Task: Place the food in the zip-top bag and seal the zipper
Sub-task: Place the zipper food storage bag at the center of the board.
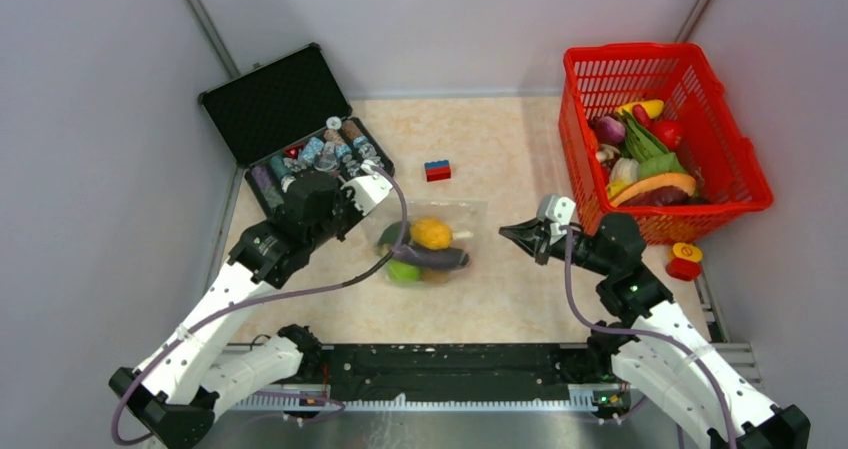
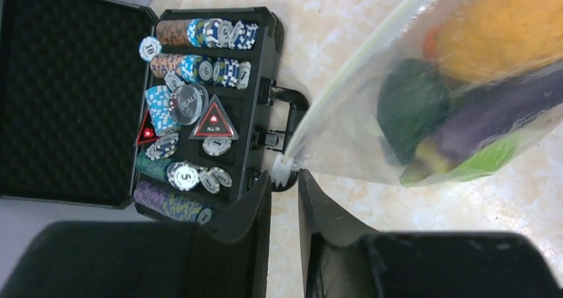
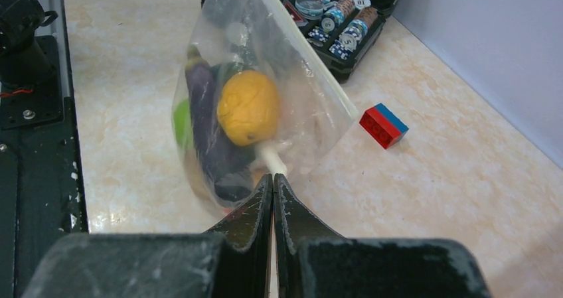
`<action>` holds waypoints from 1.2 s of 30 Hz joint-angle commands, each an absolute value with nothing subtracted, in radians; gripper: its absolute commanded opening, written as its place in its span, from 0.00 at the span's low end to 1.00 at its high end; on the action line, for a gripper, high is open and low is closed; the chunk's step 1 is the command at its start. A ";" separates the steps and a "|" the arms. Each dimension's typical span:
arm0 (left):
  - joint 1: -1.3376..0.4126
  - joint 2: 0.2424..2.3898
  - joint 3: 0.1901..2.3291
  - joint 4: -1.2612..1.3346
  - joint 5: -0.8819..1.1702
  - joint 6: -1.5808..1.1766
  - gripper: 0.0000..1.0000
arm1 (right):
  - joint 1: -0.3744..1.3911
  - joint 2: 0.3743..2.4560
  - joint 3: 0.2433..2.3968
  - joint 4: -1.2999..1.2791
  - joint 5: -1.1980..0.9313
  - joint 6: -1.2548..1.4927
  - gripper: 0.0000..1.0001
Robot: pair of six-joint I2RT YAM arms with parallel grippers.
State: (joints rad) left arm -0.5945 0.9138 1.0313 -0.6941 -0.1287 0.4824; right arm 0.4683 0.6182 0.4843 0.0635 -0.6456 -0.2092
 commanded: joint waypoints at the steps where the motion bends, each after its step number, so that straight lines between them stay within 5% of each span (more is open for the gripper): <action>1: -0.578 0.868 1.025 -0.619 -0.048 0.468 0.23 | 0.468 0.617 0.492 0.097 -0.637 -0.221 0.00; 5: -0.578 0.863 1.029 -0.614 0.038 0.472 0.24 | 0.469 0.617 0.503 0.112 -0.633 -0.202 0.00; 7: -0.579 0.866 1.036 -0.617 0.053 0.471 0.27 | 0.468 0.623 0.508 0.155 -0.617 -0.164 0.11; 10: -0.578 0.861 1.048 -0.593 0.014 0.446 0.47 | 0.468 0.651 0.512 0.238 -0.588 -0.087 0.24; 16: -0.579 0.788 0.981 -0.351 -0.176 0.253 0.98 | 0.468 0.736 0.519 0.309 -0.538 0.056 0.32; 24: -0.560 0.917 0.917 -0.291 -0.258 -0.155 0.99 | 0.484 0.947 0.635 0.260 -0.338 0.398 0.40; 32: -0.448 1.045 0.851 -0.307 -0.101 -0.408 0.99 | 0.500 1.272 0.818 0.089 -0.246 0.663 0.45; 36: -0.388 1.032 0.774 -0.252 0.011 -0.434 0.99 | 0.504 1.412 0.850 0.130 -0.272 0.771 0.59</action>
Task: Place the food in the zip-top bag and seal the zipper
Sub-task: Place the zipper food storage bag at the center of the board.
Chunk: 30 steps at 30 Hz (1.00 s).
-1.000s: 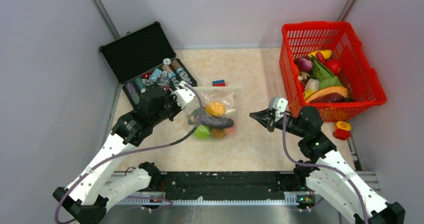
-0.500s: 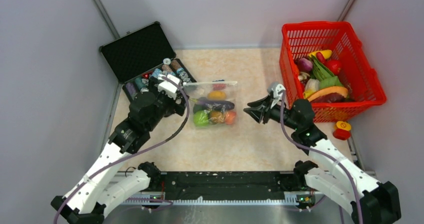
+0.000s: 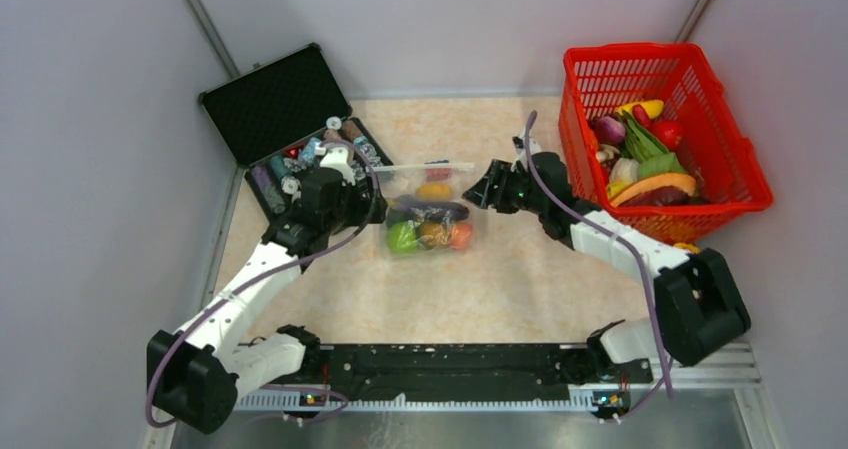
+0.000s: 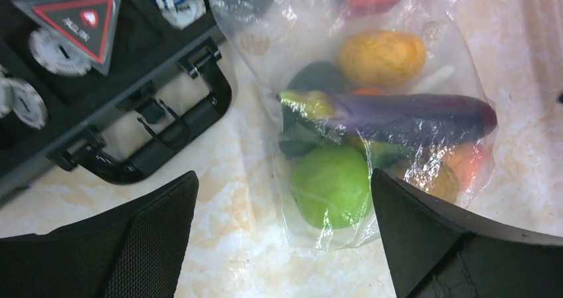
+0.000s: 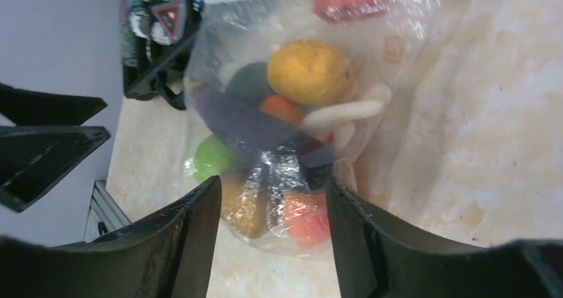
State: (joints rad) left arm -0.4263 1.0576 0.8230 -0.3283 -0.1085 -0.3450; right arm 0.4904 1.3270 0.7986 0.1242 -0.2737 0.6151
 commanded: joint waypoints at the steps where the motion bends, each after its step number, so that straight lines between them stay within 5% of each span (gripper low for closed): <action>1: -0.377 1.034 0.757 -0.230 0.056 -0.436 0.99 | 0.505 1.436 0.839 0.166 -0.278 0.800 0.62; 15: -0.344 1.229 0.676 -0.108 0.431 -0.450 0.99 | 0.508 1.654 0.834 0.350 -0.463 0.877 0.68; 30: -0.353 1.117 0.578 -0.052 0.624 -0.540 0.99 | 0.532 1.430 0.633 0.343 -0.498 0.863 0.66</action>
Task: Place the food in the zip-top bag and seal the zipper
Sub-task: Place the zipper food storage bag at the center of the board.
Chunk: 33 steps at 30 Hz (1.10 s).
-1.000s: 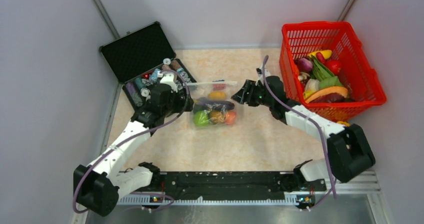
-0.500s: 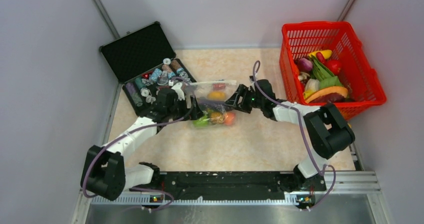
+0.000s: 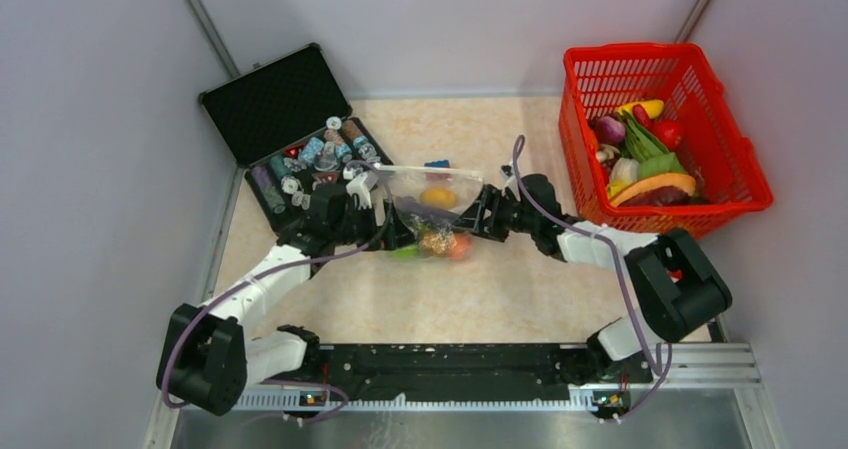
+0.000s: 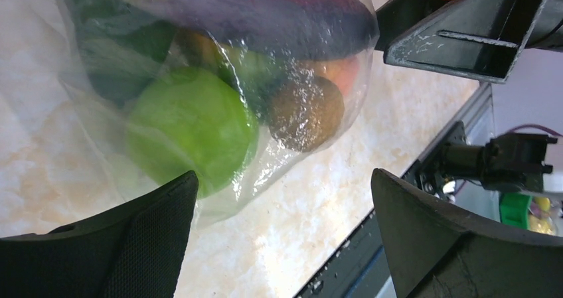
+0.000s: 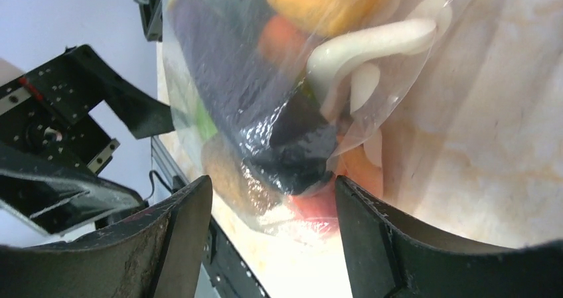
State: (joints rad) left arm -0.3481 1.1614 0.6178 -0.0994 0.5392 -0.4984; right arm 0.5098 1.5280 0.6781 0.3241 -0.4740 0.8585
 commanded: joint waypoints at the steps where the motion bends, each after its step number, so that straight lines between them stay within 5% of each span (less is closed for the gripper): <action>1: -0.356 1.102 0.568 -0.052 0.624 -0.548 0.99 | 0.538 1.409 0.617 0.334 -0.489 0.863 0.66; 7: -0.359 0.981 0.595 -0.192 0.418 -0.464 0.99 | 0.544 1.272 0.612 0.186 -0.356 0.800 0.66; 14: -0.355 1.049 0.694 -0.176 0.136 -0.413 0.99 | 0.536 1.335 0.798 0.028 -0.142 0.688 0.79; 20: -0.348 1.220 0.705 -0.083 0.262 -0.418 0.99 | 0.519 1.509 0.829 0.124 -0.198 0.772 0.79; 33: -0.352 1.205 0.531 0.088 0.595 -0.506 0.96 | 0.533 1.548 0.699 0.299 -0.514 0.811 0.74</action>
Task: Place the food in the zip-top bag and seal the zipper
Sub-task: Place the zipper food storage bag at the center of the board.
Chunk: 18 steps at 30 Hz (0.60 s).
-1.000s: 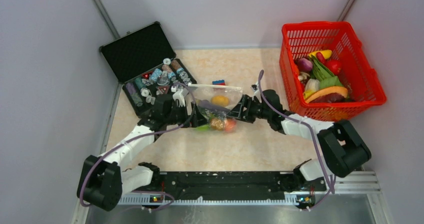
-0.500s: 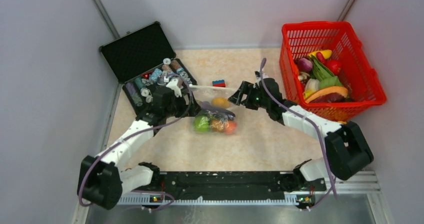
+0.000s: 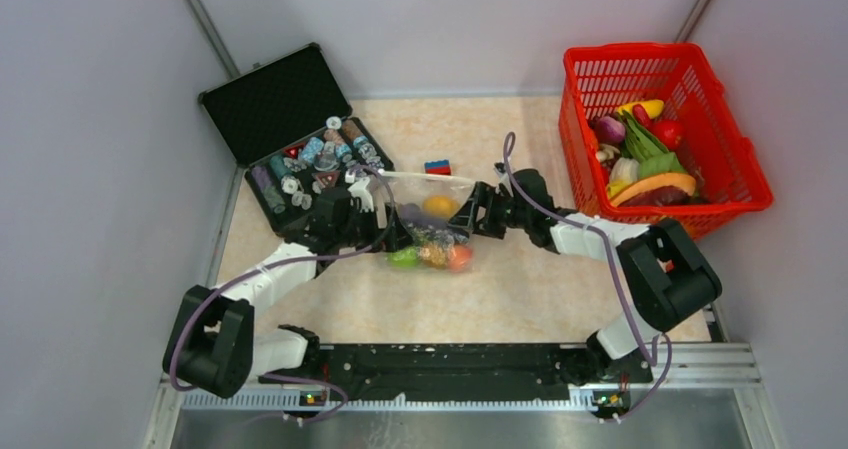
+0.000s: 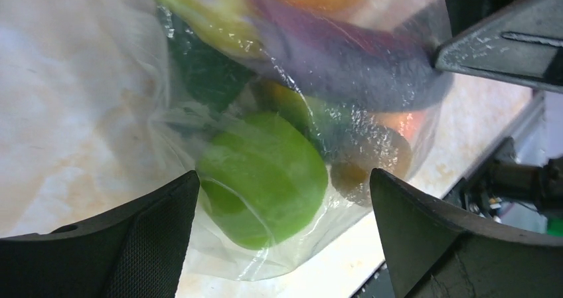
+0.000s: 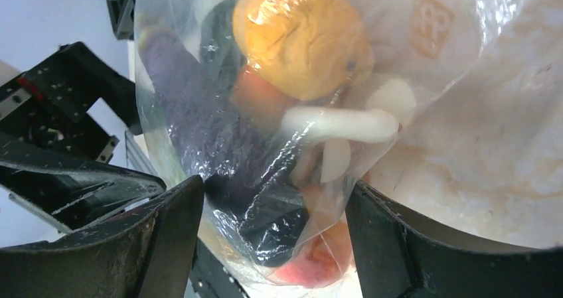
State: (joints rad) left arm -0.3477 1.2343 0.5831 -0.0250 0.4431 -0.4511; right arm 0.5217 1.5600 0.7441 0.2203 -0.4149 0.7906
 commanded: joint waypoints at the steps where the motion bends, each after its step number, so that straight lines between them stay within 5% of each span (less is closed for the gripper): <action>1: -0.354 1.189 0.510 0.092 0.595 -0.518 0.96 | 0.538 1.529 0.681 0.302 -0.503 0.813 0.74; 13: -0.390 0.913 0.447 -0.067 0.628 -0.609 0.97 | 0.550 1.247 0.526 0.187 -0.542 0.762 0.74; 18: -0.393 0.816 0.507 -0.223 0.481 -0.535 0.99 | 0.549 1.074 0.543 0.058 -0.435 0.725 0.73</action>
State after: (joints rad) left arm -0.3889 0.8810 0.4625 -0.0994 0.5789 -0.5819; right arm 0.5415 1.2114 0.5240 0.1444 -0.5014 0.7734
